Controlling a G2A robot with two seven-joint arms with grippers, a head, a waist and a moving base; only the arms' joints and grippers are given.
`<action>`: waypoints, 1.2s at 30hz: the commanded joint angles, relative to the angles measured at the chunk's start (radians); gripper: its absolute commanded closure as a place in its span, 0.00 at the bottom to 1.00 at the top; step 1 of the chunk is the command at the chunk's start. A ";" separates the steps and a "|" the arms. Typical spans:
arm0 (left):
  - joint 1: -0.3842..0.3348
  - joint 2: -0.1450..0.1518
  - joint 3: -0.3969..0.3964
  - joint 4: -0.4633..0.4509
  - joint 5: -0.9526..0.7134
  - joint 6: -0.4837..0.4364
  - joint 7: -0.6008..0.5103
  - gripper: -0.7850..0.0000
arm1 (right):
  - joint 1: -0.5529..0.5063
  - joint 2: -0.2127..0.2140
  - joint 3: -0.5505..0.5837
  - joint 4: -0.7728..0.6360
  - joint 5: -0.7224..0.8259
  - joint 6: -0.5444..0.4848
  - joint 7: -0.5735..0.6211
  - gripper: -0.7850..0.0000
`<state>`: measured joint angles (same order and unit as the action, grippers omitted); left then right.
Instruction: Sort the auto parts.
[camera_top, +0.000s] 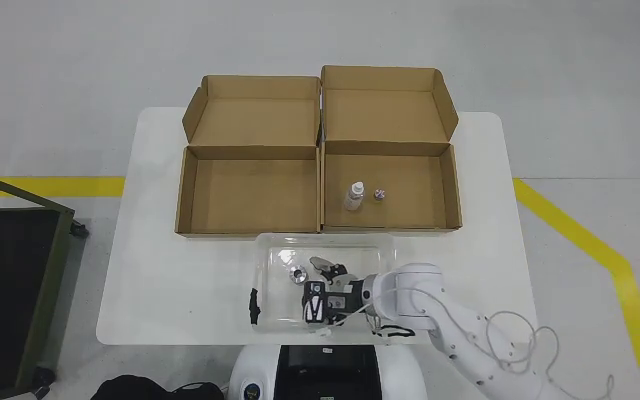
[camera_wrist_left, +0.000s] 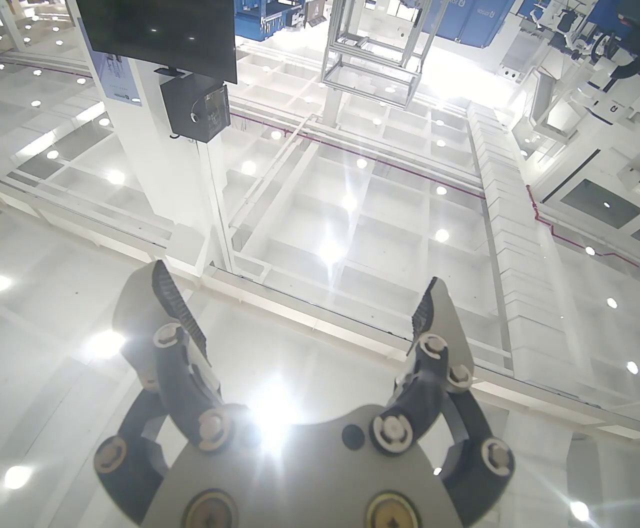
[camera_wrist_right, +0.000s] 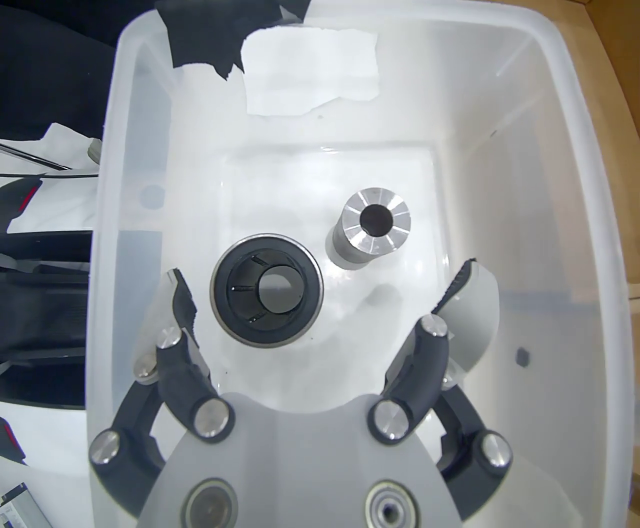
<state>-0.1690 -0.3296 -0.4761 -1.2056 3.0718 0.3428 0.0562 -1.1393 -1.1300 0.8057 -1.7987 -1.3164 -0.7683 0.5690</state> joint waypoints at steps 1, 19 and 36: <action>0.000 0.000 0.000 0.000 0.000 0.000 0.000 0.00 | 0.005 -0.002 -0.005 0.010 0.001 0.000 -0.001 0.00; 0.000 0.000 0.000 0.000 0.000 0.000 0.000 0.00 | 0.024 -0.008 -0.029 0.046 0.004 -0.006 -0.018 0.77; 0.000 0.000 0.000 0.000 0.000 0.000 0.000 0.00 | 0.018 0.001 0.018 0.044 0.036 -0.012 -0.055 1.00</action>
<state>-0.1690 -0.3296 -0.4761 -1.2056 3.0718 0.3428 0.0562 -1.1197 -1.1305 0.8156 -1.7566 -1.2819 -0.7810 0.5151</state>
